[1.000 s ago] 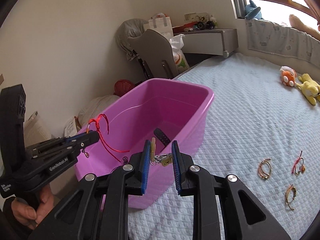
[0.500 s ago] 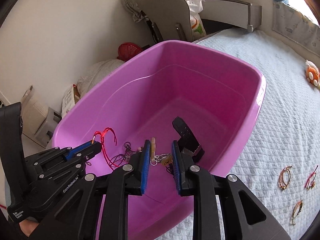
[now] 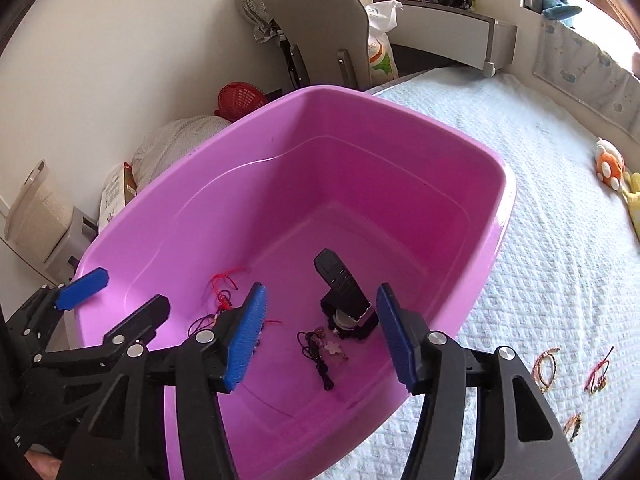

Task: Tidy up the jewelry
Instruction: 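Open both grippers to drop the bracelet and earrings into the tub, then withdraw both tools from the tub back over the bed, then move the left tool to the gold chain necklace while the right tool reaches the beaded braided bracelet, then close the left gripper on the gold chain while the right gripper closes on the braided bracelet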

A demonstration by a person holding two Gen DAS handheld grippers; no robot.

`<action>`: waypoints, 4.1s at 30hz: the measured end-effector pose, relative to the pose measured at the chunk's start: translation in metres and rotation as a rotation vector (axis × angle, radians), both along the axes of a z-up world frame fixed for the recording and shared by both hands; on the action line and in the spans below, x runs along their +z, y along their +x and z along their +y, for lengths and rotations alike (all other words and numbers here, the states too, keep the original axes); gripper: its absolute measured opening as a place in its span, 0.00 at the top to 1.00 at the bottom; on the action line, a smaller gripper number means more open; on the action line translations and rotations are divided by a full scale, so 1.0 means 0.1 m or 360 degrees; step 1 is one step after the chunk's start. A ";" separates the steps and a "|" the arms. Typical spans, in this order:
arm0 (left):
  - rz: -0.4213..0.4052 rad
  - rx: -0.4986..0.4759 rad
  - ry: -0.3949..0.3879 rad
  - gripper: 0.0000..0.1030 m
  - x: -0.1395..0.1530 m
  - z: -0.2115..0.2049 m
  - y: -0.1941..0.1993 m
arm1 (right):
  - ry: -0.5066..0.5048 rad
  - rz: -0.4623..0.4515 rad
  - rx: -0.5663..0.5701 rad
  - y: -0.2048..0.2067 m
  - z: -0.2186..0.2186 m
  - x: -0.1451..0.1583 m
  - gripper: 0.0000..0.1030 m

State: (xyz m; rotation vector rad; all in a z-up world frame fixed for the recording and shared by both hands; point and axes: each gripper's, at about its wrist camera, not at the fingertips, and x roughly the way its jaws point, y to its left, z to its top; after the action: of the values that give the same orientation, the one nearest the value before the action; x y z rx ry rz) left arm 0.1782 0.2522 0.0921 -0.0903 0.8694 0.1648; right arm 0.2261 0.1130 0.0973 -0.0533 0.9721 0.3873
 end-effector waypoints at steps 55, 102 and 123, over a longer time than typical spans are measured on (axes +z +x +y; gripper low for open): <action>0.0048 -0.0580 -0.0032 0.06 -0.22 -2.32 -1.32 | 0.0047 -0.0132 -0.0731 -2.76 -2.77 -0.47 0.33; 0.0229 -0.0393 -0.0077 0.06 -1.79 -3.57 -0.64 | -0.0076 -0.0035 -0.0552 -1.31 -3.97 -1.79 0.33; 0.0196 -0.0302 -0.0022 0.05 -1.99 -3.66 -0.47 | -0.0100 -0.0028 -0.0549 -1.02 -3.94 -1.98 0.33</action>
State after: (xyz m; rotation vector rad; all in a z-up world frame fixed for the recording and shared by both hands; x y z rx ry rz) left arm 0.1314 -0.1140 -0.1066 -0.0100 0.9966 -0.0133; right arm 0.1243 -0.2810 -0.1009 0.0539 0.9551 0.0388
